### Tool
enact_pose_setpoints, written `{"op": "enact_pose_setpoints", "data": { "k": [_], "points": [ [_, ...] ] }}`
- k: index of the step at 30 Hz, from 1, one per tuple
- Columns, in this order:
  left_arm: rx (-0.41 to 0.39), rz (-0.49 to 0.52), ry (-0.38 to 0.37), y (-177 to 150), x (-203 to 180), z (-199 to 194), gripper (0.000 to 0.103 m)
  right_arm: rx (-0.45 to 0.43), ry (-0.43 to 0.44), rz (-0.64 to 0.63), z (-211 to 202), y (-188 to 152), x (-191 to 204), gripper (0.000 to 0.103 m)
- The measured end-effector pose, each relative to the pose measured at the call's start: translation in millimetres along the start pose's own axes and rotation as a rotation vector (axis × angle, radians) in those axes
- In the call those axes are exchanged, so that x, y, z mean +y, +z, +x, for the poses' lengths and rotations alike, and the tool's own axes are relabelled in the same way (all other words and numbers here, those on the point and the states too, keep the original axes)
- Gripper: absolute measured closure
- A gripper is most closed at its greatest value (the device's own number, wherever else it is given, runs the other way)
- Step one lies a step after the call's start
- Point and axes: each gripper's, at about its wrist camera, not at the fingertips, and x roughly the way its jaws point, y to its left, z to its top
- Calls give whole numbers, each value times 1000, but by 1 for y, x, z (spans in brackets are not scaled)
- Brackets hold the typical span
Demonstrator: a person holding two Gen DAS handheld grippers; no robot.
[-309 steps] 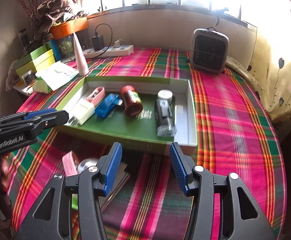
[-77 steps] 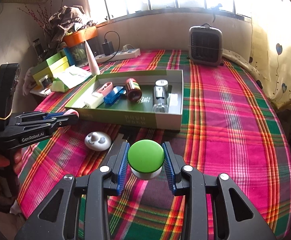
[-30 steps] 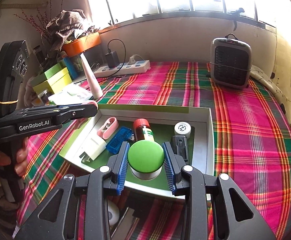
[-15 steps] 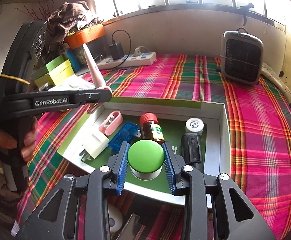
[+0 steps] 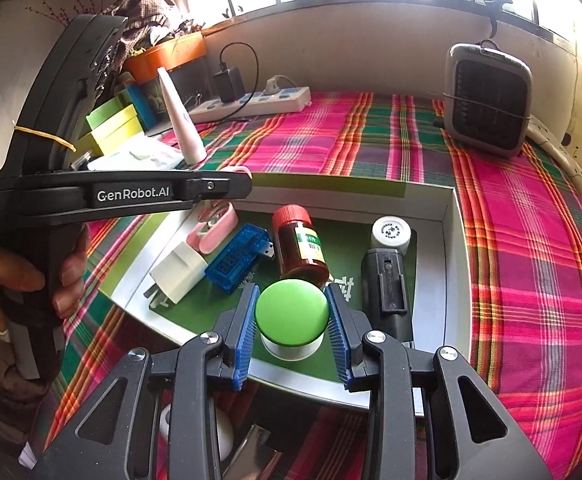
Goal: Organize rigid objects
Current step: 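Carry the pink clip with the left gripper into the green box while the right carries the green-topped object there, then lower the pink clip and green-topped object onto the box floor and open both grippers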
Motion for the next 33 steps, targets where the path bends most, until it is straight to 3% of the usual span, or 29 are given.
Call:
{"op": "enact_pose_setpoints", "data": {
  "k": [15,33],
  "points": [
    [33,17,25,-3,-5,19,86,-7,-95,-59,5,-3,1,68],
    [50,2,20,-4,-3,28,86,-9,-106,-55,5,-2,1,68]
  ]
}}
